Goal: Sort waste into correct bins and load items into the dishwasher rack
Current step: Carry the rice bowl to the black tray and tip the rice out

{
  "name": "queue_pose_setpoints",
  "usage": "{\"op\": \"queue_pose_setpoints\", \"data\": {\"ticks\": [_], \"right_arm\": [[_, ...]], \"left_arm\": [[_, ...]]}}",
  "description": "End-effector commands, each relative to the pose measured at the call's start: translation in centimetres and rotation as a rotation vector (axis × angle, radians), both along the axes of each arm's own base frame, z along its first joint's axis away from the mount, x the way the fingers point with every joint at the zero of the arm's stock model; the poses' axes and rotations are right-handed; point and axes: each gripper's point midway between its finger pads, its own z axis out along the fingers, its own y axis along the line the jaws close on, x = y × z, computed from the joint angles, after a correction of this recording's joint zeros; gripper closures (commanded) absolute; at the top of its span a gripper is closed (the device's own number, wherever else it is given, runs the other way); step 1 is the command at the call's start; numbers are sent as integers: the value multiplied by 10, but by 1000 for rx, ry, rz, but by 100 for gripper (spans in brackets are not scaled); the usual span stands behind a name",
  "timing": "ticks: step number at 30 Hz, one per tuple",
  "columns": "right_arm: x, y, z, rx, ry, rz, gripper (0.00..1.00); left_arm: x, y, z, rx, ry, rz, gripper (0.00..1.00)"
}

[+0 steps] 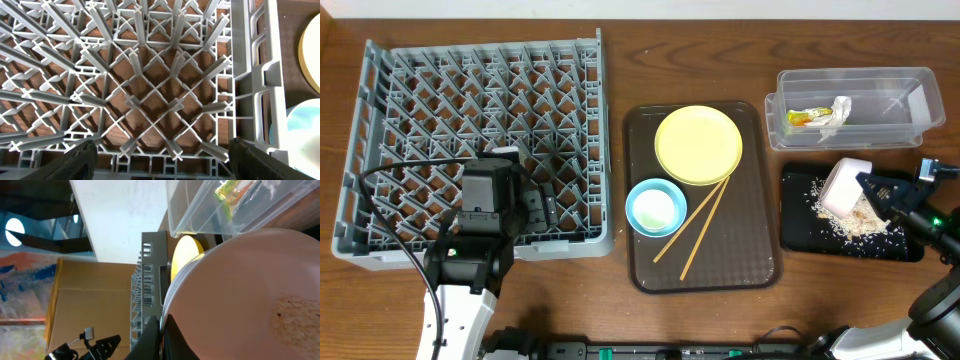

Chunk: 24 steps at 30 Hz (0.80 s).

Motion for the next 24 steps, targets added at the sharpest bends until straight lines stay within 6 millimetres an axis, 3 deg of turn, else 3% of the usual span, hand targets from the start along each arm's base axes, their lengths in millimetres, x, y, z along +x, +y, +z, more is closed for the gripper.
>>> {"op": "queue_pose_setpoints", "data": {"ticks": [1,5,24], "right_arm": [[5,0,9,17,-39,6,99],[8,0,33,89,-167,-3,99],[5,-11,33,293,27,-68,99]], "left_arm": [[2,2,5,0,-9,12,14],[2,2,5,0,-9,12,14],[2,2,5,0,-9,12,14]]}}
